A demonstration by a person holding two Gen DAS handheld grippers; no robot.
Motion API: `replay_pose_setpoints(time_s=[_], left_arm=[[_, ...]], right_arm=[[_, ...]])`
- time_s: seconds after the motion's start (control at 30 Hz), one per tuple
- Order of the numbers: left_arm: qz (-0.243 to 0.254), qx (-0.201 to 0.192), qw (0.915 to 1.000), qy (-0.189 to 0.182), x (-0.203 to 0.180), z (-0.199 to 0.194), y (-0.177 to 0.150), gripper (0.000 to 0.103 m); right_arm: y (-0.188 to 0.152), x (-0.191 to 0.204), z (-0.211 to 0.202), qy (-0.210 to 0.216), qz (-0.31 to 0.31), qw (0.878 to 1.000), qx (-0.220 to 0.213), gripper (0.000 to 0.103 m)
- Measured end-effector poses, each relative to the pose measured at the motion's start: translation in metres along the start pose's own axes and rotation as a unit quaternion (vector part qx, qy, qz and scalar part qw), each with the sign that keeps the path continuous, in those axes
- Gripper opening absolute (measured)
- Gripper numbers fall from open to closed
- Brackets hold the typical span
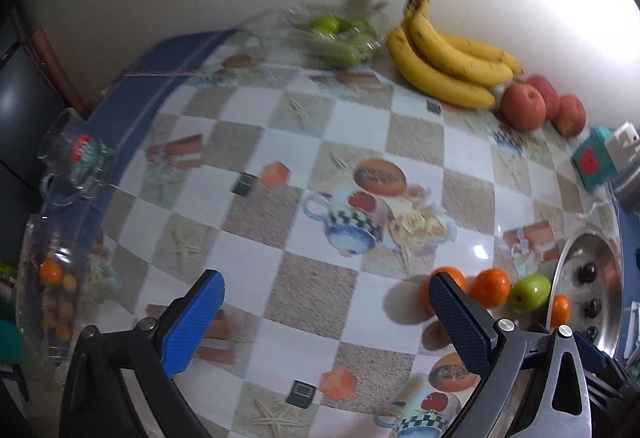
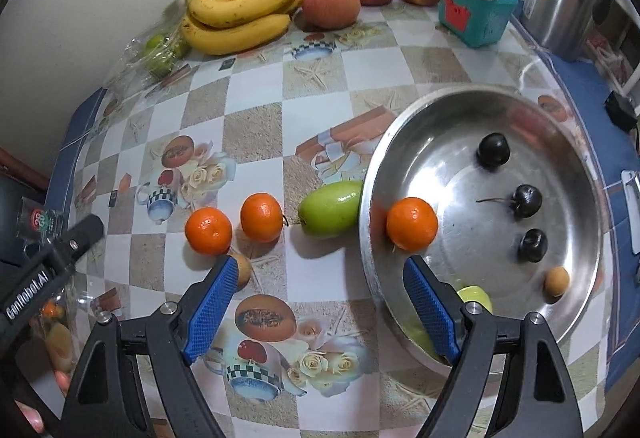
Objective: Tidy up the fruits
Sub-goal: 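Move both open grippers back from the bowl toward the remaining fruit, then grasp another orange with the left gripper while the right gripper grasps a small brown fruit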
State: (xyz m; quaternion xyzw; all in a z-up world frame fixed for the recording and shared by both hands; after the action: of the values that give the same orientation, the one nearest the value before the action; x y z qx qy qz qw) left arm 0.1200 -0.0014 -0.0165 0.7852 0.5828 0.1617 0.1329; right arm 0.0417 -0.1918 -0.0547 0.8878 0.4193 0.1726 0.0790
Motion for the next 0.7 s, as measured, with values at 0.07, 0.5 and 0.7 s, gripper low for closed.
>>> replay_pose_setpoints(time_s=[0.07, 0.5, 0.7], left_arm=[[0.006, 0.008, 0.9999, -0.004, -0.007, 0.006, 0.000, 0.103], [-0.005, 0.055, 0.9972, -0.051, -0.029, 0.041, 0.003, 0.103], [-0.005, 0.054, 0.9953, -0.080, -0.039, 0.048, 0.007, 0.101]], right_arm=[[0.002, -0.003, 0.004, 0.001, 0.008, 1.000, 0.004, 0.085], [0.020, -0.023, 0.009, -0.009, 0.045, 0.999, -0.006, 0.085], [0.022, -0.027, 0.007, -0.007, 0.055, 0.998, -0.008, 0.085]])
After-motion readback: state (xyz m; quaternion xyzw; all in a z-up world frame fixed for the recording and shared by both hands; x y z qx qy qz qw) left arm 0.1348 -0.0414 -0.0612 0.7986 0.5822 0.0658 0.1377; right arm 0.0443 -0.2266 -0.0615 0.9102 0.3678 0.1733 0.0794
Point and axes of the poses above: each gripper's, at about its wrist camera, not at the fingertips, and z roughly the way its jaws point, x to its left, y to its top, the point moved 2 cm from there along z, roughly the way its jaws point, and after that the axes turned 12 degrees about z, right-handed, at the moved point
